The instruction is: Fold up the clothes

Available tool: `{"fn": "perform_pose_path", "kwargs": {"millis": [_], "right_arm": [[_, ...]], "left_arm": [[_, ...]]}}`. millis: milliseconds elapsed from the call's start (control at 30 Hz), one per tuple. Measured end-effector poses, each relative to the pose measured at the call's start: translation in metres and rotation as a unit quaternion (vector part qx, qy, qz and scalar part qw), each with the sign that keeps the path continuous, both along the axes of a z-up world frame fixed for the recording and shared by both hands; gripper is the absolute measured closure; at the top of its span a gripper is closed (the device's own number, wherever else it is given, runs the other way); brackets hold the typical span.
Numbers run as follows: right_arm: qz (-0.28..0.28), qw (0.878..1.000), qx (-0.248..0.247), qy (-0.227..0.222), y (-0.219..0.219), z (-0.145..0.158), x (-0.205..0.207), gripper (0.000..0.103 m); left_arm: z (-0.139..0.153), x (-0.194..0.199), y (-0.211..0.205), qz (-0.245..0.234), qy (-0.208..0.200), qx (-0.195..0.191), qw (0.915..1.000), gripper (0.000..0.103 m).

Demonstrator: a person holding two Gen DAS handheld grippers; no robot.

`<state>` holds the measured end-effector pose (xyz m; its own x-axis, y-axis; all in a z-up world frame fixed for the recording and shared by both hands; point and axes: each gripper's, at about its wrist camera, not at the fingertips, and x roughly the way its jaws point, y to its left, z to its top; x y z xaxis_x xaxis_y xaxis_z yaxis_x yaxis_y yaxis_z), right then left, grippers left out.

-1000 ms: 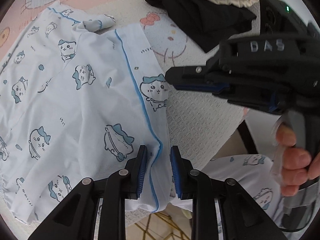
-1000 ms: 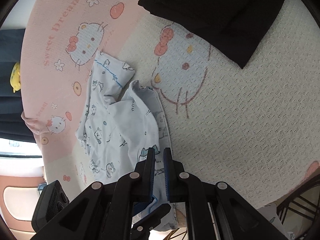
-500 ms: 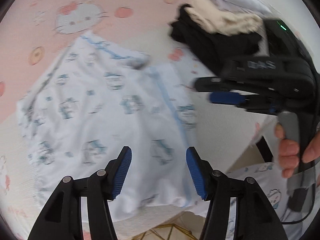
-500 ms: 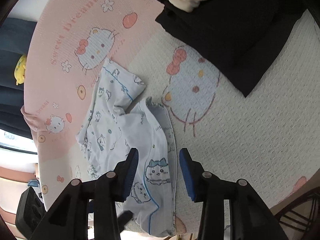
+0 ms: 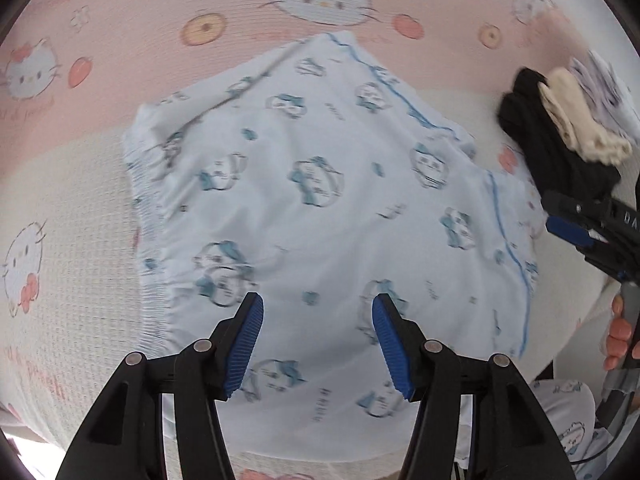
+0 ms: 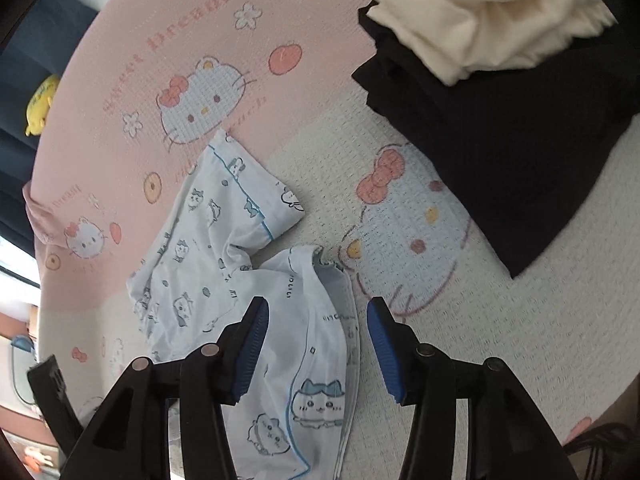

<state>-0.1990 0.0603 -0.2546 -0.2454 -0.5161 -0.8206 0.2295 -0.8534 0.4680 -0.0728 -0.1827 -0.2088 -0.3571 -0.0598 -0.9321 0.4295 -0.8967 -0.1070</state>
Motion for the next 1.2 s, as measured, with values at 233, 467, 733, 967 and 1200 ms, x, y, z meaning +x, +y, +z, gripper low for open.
{"fn": "perform_pose_path", "kwargs": {"millis": [233, 467, 733, 967, 1200], "right_arm": [[0.022, 0.999, 0.037, -0.001, -0.020, -0.019, -0.013, 0.052], [0.053, 0.996, 0.069, 0.020, -0.036, -0.025, -0.015, 0.052], [0.062, 0.995, 0.070, 0.026, -0.041, -0.027, -0.017, 0.052], [0.079, 0.992, 0.088, 0.045, -0.047, -0.026, -0.015, 0.053], [0.080, 0.991, 0.099, 0.050, -0.052, -0.028, -0.018, 0.082]], "left_arm": [[0.007, 0.030, -0.050, 0.060, 0.006, -0.007, 0.9982, 0.049], [-0.002, 0.058, -0.089, 0.116, 0.008, 0.015, 0.9931, 0.049], [-0.018, 0.066, -0.111, 0.144, 0.045, 0.105, 0.9829, 0.049], [-0.012, 0.049, -0.089, 0.097, 0.048, 0.084, 0.9905, 0.053], [-0.019, 0.038, -0.078, 0.078, 0.034, 0.054, 0.9949, 0.056]]}}
